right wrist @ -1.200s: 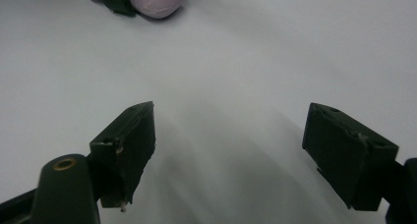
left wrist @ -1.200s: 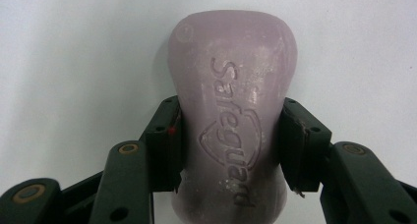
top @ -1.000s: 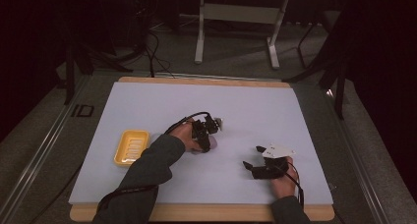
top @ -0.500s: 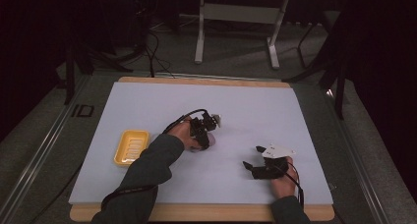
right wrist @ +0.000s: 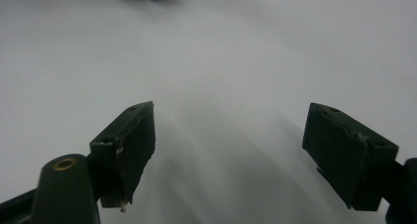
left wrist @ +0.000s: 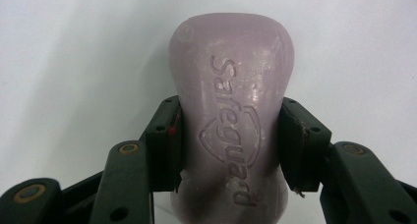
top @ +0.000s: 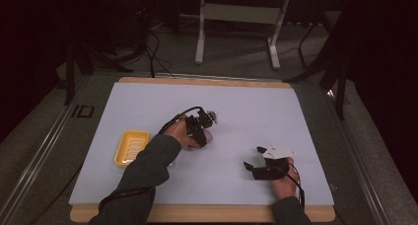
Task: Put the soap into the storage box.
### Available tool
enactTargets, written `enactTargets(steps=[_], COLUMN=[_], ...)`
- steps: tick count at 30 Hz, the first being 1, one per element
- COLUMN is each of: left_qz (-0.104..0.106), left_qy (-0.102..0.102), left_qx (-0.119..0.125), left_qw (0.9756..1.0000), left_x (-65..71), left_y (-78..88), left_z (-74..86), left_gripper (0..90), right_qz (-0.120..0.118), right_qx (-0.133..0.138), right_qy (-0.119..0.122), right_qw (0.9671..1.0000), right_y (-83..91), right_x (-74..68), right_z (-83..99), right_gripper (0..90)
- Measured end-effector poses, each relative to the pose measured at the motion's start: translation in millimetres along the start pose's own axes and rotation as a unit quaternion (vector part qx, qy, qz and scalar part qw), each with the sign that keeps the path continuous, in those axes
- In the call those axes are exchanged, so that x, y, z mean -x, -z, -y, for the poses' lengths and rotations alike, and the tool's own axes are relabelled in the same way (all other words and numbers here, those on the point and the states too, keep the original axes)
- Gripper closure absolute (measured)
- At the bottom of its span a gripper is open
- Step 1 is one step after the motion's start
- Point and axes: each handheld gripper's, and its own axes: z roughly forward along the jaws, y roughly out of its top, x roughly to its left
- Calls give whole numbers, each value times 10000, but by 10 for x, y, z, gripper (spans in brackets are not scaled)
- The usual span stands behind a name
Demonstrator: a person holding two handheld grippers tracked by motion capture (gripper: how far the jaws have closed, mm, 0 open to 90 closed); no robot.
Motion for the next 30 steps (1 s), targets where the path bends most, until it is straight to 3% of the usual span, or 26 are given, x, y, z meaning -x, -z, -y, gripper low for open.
enactTargets(steps=[10,30], left_qz=[-63,-108], left_qy=[78,456], left_qx=[44,216], left_qw=[9999,9987], left_x=[-32,-151], left_y=[74,230], left_z=[77,273], left_gripper=[498,498], right_qz=[1,18], right_qx=[26,47], right_qy=[-17,-21], right_qw=[10000,10000], right_y=[4,9], right_x=[-1,1], right_z=[2,4], right_gripper=[197,198])
